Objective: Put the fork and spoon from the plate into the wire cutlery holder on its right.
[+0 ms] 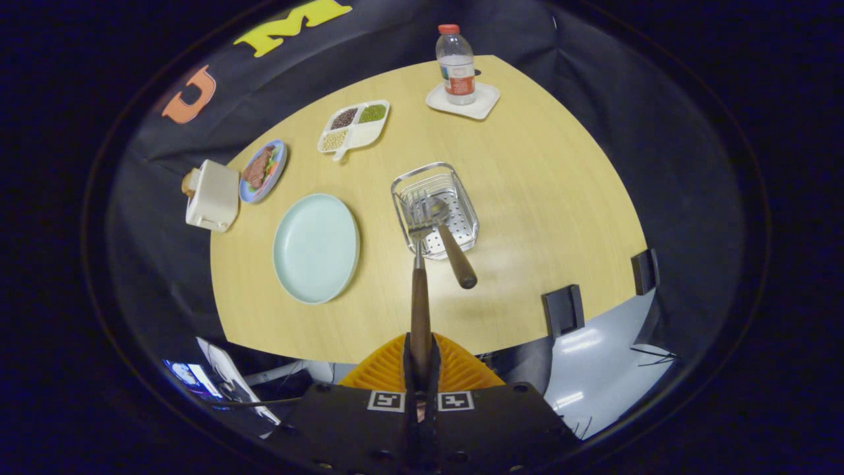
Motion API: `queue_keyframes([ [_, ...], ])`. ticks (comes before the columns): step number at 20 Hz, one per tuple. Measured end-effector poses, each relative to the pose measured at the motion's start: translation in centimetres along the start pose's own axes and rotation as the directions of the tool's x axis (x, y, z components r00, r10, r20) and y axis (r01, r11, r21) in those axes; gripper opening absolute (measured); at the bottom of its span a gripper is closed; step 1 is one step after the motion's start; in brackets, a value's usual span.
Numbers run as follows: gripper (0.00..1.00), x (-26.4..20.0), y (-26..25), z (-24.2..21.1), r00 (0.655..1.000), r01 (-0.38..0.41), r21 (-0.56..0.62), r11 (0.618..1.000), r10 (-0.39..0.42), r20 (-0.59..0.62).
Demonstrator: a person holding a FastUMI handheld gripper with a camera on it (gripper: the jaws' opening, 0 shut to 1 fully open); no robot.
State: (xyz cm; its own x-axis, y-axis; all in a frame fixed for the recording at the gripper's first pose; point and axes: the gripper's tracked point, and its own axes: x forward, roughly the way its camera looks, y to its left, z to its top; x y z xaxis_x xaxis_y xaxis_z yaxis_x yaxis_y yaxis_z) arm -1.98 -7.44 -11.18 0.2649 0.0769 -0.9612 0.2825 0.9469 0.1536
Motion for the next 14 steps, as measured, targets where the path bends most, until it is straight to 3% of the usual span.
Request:
queue_keyframes([
  [3,0.03,-0.1,-0.4,0.6,1.000,0.009,0.015,1.000,-0.010,0.019],
  [4,0.08,-0.2,-0.4,1.1,1.000,0.005,0.027,1.000,-0.006,0.027],
  [7,0.11,-1.1,0.4,2.1,0.998,-0.033,0.071,0.997,0.029,0.062],
  [9,0.36,-2.0,0.8,2.2,0.995,-0.054,0.068,0.996,0.048,0.087],
  [11,0.48,-2.6,1.3,2.5,0.992,-0.066,0.054,0.996,0.060,0.113],
  [12,0.73,-2.6,1.5,2.4,0.991,-0.062,0.043,0.997,0.057,0.119],
  [14,0.89,-2.8,1.7,2.0,0.989,-0.051,0.024,0.998,0.047,0.137],
])
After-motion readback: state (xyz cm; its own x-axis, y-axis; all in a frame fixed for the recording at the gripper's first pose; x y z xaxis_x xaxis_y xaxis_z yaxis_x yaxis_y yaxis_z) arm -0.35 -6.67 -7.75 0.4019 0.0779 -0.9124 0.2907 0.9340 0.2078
